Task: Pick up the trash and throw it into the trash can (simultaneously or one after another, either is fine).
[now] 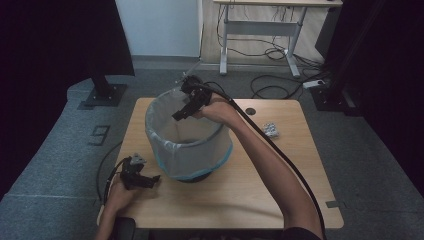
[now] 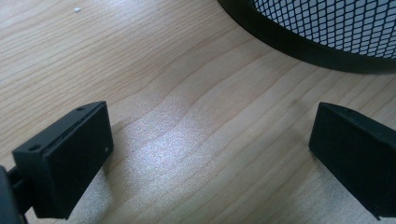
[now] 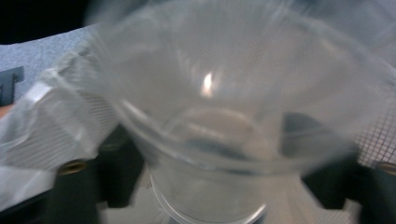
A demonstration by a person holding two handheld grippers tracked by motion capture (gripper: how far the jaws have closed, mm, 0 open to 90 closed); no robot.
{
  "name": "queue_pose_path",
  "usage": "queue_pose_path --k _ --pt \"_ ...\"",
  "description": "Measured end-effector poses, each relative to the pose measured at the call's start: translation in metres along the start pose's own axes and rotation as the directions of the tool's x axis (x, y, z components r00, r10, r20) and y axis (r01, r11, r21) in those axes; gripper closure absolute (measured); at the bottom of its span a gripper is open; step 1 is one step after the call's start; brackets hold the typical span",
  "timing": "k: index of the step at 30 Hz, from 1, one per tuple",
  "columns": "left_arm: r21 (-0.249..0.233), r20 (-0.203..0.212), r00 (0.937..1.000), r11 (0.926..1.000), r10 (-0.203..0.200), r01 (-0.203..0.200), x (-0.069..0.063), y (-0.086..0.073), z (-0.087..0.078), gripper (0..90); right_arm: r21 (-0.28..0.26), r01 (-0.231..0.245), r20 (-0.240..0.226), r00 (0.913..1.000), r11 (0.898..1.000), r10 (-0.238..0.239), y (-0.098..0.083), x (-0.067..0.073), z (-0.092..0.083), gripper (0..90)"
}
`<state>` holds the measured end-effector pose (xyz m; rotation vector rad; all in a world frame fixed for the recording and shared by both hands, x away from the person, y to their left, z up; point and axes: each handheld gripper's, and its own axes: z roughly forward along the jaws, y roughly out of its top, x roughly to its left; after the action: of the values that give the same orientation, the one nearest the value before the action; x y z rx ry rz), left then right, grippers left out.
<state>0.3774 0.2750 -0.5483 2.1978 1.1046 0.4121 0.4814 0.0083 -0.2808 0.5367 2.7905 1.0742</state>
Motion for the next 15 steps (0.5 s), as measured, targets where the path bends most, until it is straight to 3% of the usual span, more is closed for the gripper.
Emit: queue_pose_path --k 5,15 --pt "0.000 0.000 1.0000 1.0000 0.000 0.000 0.000 0.000 0.000 0.0 0.003 -0.001 0.033 0.9995 1.000 0.001 -0.001 -0.002 -0.001 3.5" --pt "0.000 0.001 1.0000 1.0000 0.000 0.000 0.000 0.000 0.000 0.0 -0.023 0.002 0.054 0.9985 1.000 -0.001 -0.005 -0.003 -0.021 2.9"
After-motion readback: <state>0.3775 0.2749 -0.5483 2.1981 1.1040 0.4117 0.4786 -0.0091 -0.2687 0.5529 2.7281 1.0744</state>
